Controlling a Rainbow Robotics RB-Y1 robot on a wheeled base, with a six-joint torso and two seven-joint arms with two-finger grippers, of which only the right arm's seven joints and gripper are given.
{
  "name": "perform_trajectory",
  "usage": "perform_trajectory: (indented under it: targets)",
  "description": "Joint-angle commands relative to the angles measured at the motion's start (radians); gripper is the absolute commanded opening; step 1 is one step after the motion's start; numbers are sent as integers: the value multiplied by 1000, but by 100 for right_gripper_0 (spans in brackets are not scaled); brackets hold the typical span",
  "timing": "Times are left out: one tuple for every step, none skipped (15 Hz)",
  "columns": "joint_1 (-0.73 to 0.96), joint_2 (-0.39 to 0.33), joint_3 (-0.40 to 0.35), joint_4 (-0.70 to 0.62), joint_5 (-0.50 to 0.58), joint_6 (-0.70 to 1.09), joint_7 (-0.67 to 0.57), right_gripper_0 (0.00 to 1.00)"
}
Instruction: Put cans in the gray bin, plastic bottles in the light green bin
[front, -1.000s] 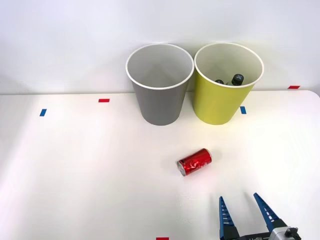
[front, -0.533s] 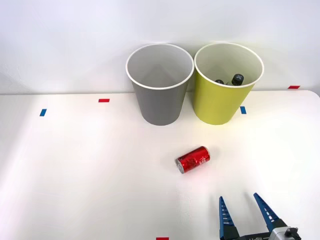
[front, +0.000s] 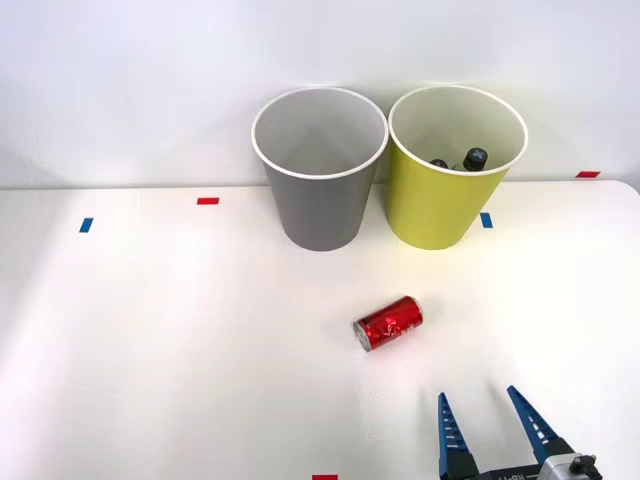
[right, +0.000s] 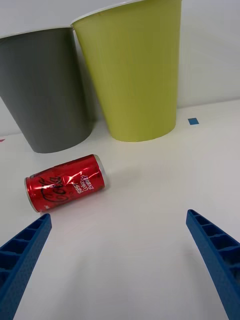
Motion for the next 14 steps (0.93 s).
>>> perform_trajectory:
  targets:
    - [0, 0, 0, 0, 0, 0, 0, 94]
    - [0, 0, 0, 0, 0, 0, 0, 94]
    - [0, 0, 0, 0, 0, 0, 0, 94]
    - [0, 0, 0, 0, 0, 0, 0, 94]
    - [0, 0, 0, 0, 0, 0, 0, 94]
    - [0, 0, 0, 0, 0, 0, 0, 94]
    - [0, 0, 0, 0, 0, 0, 0, 94]
    - [0, 0, 0, 0, 0, 0, 0, 94]
    - [0, 0, 0, 0, 0, 0, 0, 94]
    - [0, 0, 0, 0, 0, 0, 0, 94]
    - [0, 0, 0, 0, 0, 0, 0, 94]
    - [0, 0, 0, 0, 0, 0, 0, 94]
    - [0, 0, 0, 0, 0, 0, 0, 94]
    - [0, 0, 0, 0, 0, 0, 0, 94]
